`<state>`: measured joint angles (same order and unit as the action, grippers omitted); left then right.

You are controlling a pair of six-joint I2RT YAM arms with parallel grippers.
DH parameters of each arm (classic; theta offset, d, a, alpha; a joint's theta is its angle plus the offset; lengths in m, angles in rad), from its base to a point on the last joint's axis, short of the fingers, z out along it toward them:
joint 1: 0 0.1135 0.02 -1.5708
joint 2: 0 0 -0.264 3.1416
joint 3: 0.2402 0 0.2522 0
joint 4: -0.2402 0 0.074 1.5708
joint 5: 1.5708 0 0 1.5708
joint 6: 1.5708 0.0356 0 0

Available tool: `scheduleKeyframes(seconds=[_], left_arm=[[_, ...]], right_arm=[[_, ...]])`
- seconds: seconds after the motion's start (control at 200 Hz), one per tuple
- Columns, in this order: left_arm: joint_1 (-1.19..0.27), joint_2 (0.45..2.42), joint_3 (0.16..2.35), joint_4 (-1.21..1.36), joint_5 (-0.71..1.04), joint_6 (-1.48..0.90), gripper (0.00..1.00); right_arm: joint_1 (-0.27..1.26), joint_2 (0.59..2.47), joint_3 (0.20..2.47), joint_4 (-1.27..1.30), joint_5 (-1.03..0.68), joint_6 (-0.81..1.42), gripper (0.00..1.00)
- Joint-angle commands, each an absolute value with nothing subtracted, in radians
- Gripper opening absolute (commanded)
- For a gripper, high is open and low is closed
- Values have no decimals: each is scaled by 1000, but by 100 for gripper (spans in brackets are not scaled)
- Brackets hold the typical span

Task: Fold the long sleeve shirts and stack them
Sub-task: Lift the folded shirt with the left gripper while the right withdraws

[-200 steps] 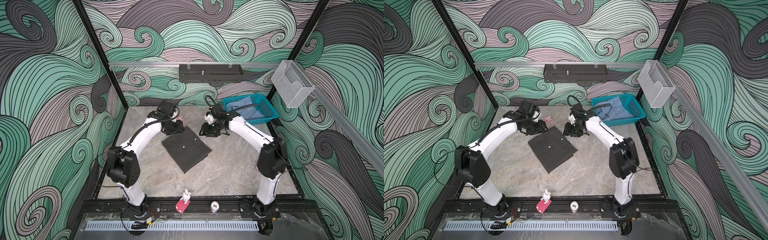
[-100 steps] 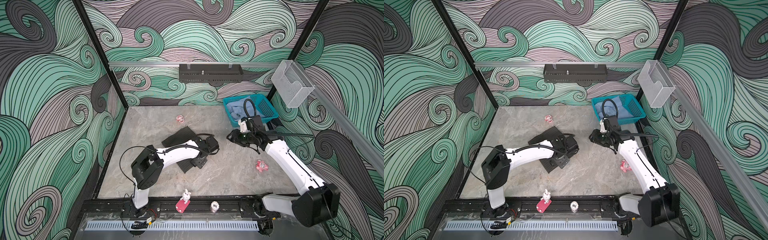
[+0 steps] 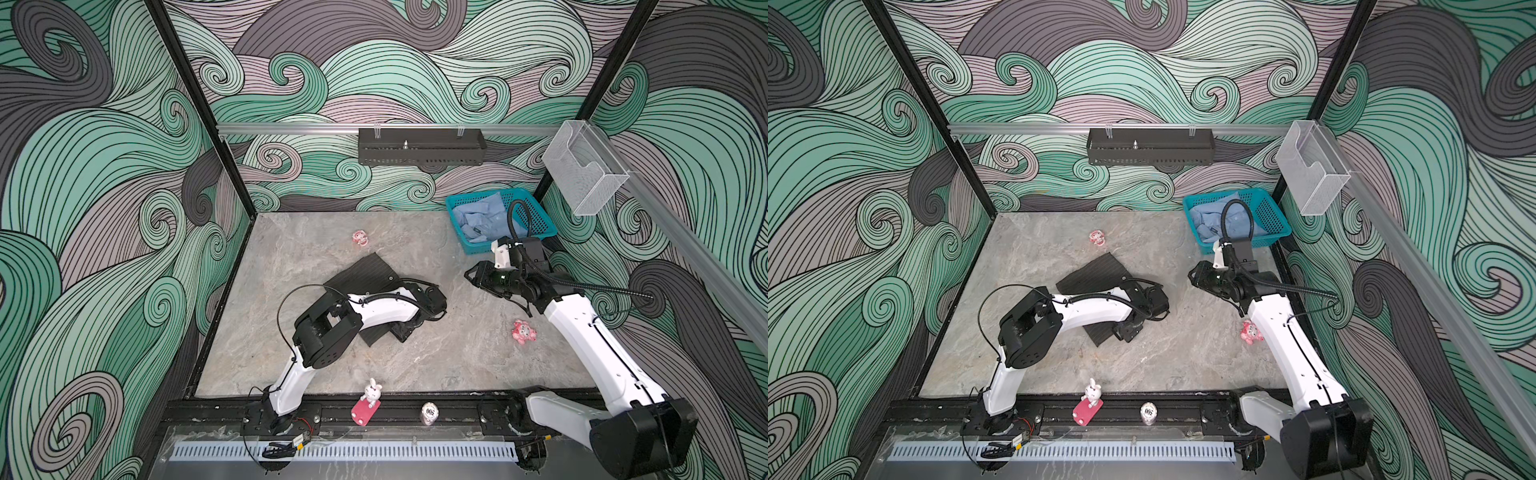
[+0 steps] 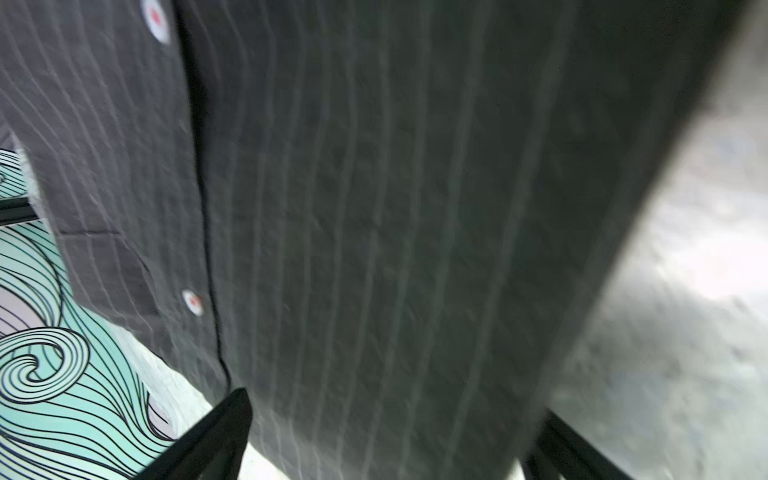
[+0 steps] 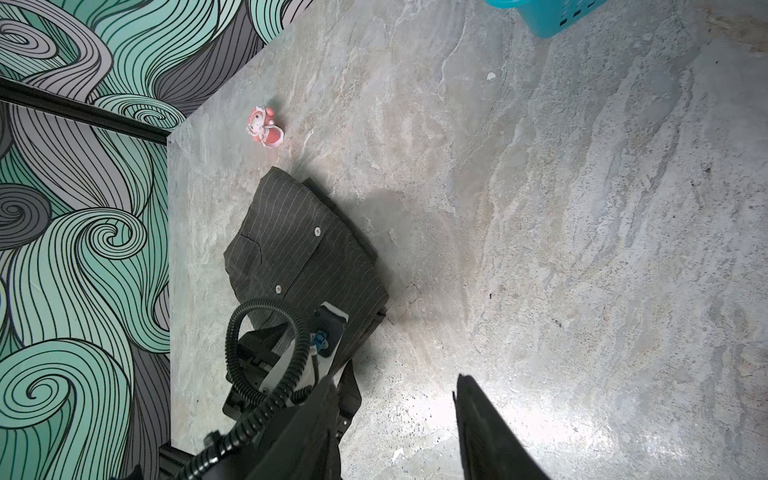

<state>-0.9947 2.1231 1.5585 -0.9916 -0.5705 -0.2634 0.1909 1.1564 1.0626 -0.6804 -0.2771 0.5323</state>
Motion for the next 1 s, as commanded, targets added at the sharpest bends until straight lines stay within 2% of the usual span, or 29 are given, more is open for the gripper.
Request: scheduleKeyframes(seconds=[0.0,0.08,0.175,0.455,0.615,0.811,0.996], left_arm=[[-938,2212,1589,-1028,-588,-236,99],[-913,2237,1592,-1026,-561,-207,98],[-889,2260,1595,-1029,-497,-174,88],[-830,2337,1634,-1054,-315,-113,38],[-799,2355,1647,-1063,-289,-112,0],[-804,2303,1645,-1058,-247,-91,0],[-858,2135,1680,-1091,30,-31,0]], right_arm=[[182,1137,1063,-664,-288,534,48],[181,1132,1065,-664,-291,535,48],[179,1124,1065,-661,-288,540,48],[176,1127,1065,-652,-299,544,47],[175,1126,1059,-650,-304,544,47],[171,1126,1056,-646,-307,546,47],[157,1126,1065,-654,-302,541,47]])
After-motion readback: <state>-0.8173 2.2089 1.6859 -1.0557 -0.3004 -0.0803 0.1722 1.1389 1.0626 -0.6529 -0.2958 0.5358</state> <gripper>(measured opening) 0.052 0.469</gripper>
